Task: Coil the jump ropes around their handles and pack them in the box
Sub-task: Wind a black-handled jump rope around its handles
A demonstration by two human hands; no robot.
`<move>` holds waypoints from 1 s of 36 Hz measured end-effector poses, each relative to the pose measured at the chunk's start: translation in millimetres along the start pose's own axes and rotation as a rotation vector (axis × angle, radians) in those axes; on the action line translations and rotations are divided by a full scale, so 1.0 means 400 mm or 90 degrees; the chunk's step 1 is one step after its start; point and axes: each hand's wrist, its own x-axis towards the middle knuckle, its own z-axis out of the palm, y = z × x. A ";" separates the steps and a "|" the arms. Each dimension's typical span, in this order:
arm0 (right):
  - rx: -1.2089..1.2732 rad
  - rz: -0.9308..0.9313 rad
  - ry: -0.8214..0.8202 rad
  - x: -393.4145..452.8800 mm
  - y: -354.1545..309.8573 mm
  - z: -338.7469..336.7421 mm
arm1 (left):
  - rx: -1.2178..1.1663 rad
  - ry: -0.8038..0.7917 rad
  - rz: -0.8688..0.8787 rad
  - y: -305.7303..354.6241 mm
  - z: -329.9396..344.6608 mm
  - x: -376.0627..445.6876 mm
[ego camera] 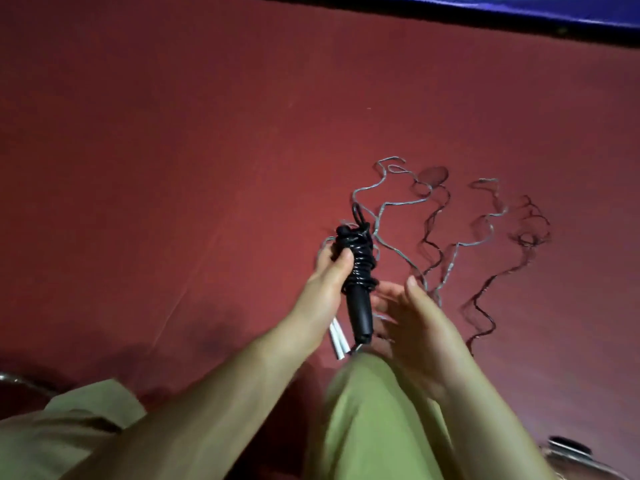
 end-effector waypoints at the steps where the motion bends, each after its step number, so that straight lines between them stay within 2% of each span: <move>1: -0.004 -0.021 0.002 -0.024 -0.005 -0.029 | 0.032 -0.043 -0.002 -0.006 0.053 -0.007; 5: -0.035 -0.102 0.123 -0.096 0.000 -0.183 | 0.110 -0.213 -0.044 -0.053 0.249 -0.024; 14: 0.130 -0.126 0.394 -0.256 0.146 -0.566 | 0.333 -0.444 -0.204 -0.251 0.594 -0.091; 19: 0.215 -0.013 0.573 -0.286 0.269 -0.775 | 0.446 -0.523 -0.269 -0.393 0.711 -0.125; 26: 0.352 0.093 0.688 -0.238 0.389 -1.033 | 0.526 -0.518 -0.322 -0.530 0.777 -0.124; 29: 0.397 0.124 0.681 -0.191 0.446 -1.116 | 0.530 -0.514 -0.341 -0.569 0.783 -0.113; 32: 0.393 0.172 0.681 -0.161 0.471 -1.155 | 0.539 -0.481 -0.362 -0.606 0.779 -0.097; 36: 0.342 0.164 0.764 -0.121 0.516 -1.212 | 0.565 -0.442 -0.376 -0.649 0.756 -0.076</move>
